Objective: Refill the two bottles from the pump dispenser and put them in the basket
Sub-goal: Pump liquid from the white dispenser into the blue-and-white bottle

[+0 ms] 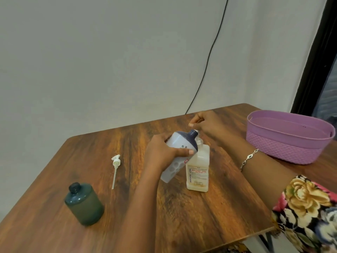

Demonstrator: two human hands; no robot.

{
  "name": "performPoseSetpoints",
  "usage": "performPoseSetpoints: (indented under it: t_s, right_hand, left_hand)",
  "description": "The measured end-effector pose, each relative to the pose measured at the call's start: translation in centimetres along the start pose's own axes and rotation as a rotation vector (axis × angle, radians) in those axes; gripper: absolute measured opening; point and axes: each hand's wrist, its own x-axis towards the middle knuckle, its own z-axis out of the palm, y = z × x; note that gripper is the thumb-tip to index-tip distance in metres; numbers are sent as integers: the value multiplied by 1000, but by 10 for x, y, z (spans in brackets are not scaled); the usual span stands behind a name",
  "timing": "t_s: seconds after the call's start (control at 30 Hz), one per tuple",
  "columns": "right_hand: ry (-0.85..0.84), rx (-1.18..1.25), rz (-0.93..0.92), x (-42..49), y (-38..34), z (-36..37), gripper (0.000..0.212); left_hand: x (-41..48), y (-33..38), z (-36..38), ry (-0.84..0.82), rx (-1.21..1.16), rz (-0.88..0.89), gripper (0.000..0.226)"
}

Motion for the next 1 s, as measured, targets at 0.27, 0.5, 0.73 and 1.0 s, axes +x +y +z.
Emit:
performPoseSetpoints:
  t_s: [0.27,0.5,0.73,1.0]
  right_hand:
    - [99,-24,-39,-4,20,13,25]
    - [-34,-21,-33,-1,1,-6,20]
    - [23,23,-52,-2,21,8,20]
    - [68,118,-39,-4,9,4,18]
  left_hand:
    - [-2,-8,9,-13,6,-27,42]
    - [-2,-1,1,-8,-30,1,48]
    - [-2,-10,7,-36,-21,-41,44]
    - [-4,-1,1,-16,-66,-22,42]
